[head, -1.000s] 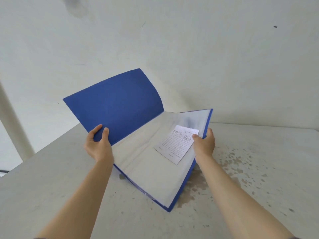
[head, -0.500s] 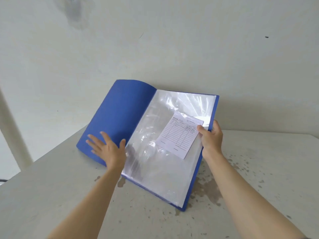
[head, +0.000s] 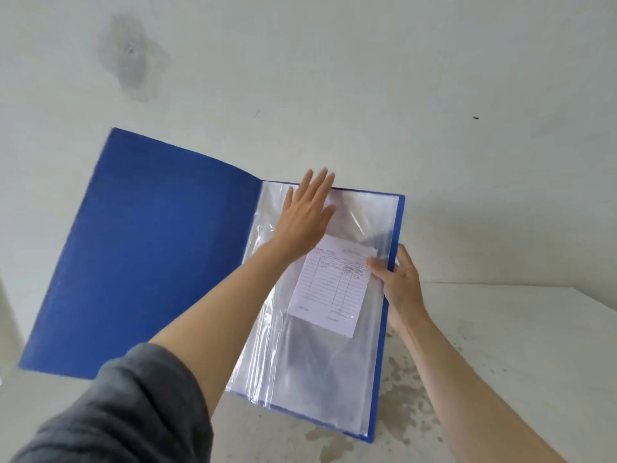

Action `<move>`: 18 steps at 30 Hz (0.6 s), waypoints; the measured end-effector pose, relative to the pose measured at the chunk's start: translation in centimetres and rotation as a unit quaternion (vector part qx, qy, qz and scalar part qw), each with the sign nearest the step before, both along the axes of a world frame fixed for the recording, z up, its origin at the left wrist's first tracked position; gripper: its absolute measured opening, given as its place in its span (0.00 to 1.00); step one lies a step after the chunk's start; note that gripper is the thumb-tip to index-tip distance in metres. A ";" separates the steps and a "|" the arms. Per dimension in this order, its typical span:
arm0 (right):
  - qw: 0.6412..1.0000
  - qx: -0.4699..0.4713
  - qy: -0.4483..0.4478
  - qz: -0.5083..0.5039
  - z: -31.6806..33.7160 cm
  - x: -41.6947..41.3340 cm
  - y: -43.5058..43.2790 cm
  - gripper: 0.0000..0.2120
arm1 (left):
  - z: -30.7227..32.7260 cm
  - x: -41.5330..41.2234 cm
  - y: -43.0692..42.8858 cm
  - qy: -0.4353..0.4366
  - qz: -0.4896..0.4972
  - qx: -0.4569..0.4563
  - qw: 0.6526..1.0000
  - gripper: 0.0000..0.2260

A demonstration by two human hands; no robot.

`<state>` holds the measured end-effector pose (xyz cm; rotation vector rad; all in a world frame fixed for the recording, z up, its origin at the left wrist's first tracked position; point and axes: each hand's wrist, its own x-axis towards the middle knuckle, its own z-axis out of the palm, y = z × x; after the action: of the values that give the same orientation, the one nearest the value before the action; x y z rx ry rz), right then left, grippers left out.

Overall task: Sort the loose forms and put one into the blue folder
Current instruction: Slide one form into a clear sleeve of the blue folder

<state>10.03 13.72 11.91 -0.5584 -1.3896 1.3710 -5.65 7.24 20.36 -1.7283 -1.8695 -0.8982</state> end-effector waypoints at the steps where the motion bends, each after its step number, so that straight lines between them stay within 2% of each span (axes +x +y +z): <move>1: 1.000 0.009 -0.010 -0.001 0.3 0.2 0.2 0.20 | 0.8 0.1 0.2 -0.001 0.009 -0.002 1.000 0.25; 3: 0.998 0.042 -0.037 -0.001 1.0 0.5 0.4 0.19 | 1.9 0.1 0.4 -0.010 0.026 0.003 1.000 0.23; 6: 0.994 0.094 -0.047 -0.009 1.9 0.8 0.4 0.11 | 3.0 0.2 0.4 -0.079 0.006 0.063 0.995 0.15; 8: 0.993 0.105 -0.047 -0.029 2.4 0.8 0.3 0.09 | 3.1 0.5 0.4 -0.109 -0.004 0.097 0.989 0.11; 13: 0.989 0.112 -0.020 -0.093 3.7 -0.1 0.0 0.07 | 3.3 0.5 0.0 -0.144 -0.028 0.161 0.976 0.08; 18: 0.988 0.115 0.024 -0.095 5.0 -0.1 0.1 0.10 | 4.8 0.8 -0.4 -0.142 -0.051 0.196 0.969 0.07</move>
<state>9.91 13.86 16.96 -0.4864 -1.3949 1.0490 -4.80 6.82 25.12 -1.5201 -1.6303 -1.5101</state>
